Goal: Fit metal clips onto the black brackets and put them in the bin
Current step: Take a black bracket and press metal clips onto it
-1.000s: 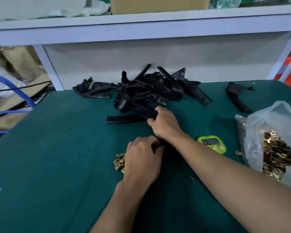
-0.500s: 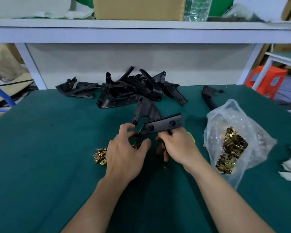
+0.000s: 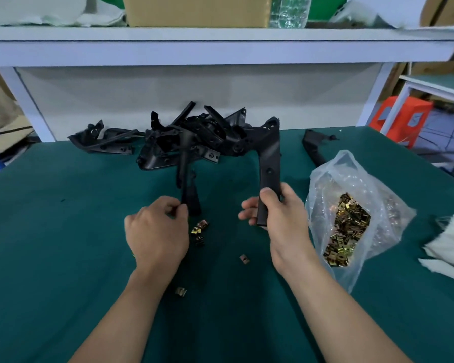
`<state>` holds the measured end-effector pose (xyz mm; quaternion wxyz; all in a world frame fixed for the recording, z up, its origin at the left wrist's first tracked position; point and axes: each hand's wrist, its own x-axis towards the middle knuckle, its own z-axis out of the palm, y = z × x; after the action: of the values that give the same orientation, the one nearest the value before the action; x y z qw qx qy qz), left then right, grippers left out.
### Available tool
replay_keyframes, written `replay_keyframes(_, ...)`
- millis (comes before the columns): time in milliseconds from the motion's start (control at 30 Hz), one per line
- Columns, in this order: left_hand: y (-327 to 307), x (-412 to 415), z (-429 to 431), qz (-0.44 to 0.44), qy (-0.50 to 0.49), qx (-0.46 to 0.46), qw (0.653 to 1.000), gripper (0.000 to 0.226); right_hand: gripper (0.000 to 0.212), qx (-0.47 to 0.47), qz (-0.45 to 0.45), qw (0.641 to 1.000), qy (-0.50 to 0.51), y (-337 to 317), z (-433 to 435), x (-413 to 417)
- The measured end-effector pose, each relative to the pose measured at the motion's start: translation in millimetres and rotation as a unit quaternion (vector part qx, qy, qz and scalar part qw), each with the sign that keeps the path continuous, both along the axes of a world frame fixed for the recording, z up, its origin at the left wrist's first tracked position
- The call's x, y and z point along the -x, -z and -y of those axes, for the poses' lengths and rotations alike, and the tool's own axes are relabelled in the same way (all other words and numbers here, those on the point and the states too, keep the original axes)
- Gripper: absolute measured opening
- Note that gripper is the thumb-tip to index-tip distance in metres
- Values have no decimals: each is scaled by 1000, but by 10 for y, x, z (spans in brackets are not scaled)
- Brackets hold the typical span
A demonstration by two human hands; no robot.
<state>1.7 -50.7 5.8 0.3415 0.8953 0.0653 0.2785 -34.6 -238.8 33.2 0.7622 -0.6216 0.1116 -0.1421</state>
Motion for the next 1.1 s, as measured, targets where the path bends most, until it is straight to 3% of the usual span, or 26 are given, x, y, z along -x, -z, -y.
replay_keyframes(100,10,-72,-53,-58,9,33,998,19,14,-99,-36,993,-54,-21,59,30)
replay_keyframes(200,37,-77,-81,-114,53,55,991,21,14,-101,-74,988,-91,-9,100,63)
replay_keyframes(300,6,-14,-76,-107,61,40,992,27,10,-14,-83,991,-106,-12,118,86)
replay_keyframes(333,-13,16,-68,-82,72,71,992,25,10,35,-83,990,-108,-14,126,89)
replay_keyframes(367,-30,48,-66,-52,98,137,984,22,13,91,-83,987,-106,-17,131,90)
replay_keyframes(433,-78,133,-43,-49,187,304,933,28,20,223,-95,966,-91,-13,143,97)
replay_keyframes(500,-90,206,-5,-88,266,353,893,40,25,363,-108,924,-60,-7,138,113)
replay_keyframes(567,-91,245,46,-87,302,316,895,30,31,494,-101,863,-8,14,129,135)
replay_keyframes(667,-114,280,116,-78,332,332,879,25,31,676,-54,732,65,38,72,168)
replay_keyframes(700,-126,297,140,-82,354,336,869,26,27,687,-34,721,77,42,41,174)
replay_keyframes(767,-134,340,191,-88,374,347,856,30,21,638,-26,764,90,52,8,174)
replay_keyframes(833,-95,384,234,-102,336,319,880,32,19,596,-59,793,107,64,18,157)
replay_keyframes(933,-38,426,238,-141,301,105,937,25,20,588,-117,791,123,58,83,135)
replay_keyframes(1100,-19,484,321,-180,354,-91,913,23,18,544,-121,825,93,101,140,124)
